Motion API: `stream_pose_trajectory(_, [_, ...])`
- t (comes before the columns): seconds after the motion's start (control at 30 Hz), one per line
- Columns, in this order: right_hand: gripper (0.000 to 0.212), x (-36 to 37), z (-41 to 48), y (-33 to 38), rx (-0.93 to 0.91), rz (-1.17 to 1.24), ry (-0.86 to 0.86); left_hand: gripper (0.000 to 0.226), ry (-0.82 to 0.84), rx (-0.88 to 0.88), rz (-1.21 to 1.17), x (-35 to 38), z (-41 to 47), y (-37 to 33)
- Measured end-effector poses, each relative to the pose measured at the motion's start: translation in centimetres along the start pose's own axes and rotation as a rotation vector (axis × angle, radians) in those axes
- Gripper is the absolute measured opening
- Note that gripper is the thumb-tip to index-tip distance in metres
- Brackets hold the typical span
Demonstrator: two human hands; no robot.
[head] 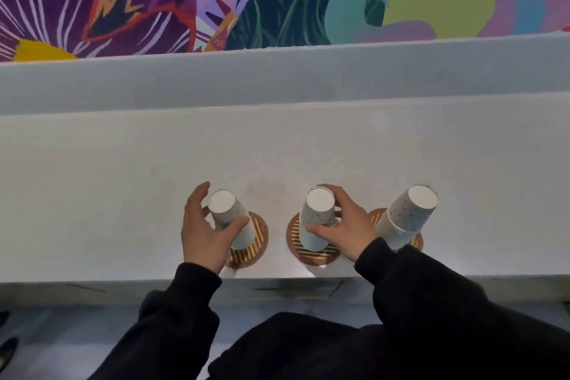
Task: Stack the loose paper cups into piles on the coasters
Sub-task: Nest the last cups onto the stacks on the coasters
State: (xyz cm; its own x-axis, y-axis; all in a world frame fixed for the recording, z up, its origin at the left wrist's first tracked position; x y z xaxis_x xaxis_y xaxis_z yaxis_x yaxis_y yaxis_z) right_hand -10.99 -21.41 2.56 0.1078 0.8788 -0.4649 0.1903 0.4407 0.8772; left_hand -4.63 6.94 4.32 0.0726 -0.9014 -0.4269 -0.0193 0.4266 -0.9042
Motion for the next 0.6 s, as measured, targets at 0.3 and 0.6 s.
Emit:
stream_pose_trajectory(0.3, [0.094,1.9,-0.1,-6.4,0.191,-0.099,0.127,0.094,0.092,-0.146,0.006,2.2,-0.2,4.7])
stream_pose_trajectory(0.6, [0.089,3.1,0.4,-7.2,0.208,-0.238,0.110,0.086,0.191,-0.233,0.223,3.1,-0.3,8.2])
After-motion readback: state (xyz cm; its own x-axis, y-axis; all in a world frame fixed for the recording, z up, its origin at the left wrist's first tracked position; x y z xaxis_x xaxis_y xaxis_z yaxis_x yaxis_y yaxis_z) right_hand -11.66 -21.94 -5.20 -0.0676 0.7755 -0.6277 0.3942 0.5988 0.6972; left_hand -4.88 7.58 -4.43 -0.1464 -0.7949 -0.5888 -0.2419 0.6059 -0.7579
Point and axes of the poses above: each hand's wrist, its own z-axis towards the middle knuckle, its own x-axis out of the palm, y = z × x, the point moved 6 cm from there along z, towards the middle knuckle, and after that the axes turned 2 degrees about -z, right-handed, at the moved point
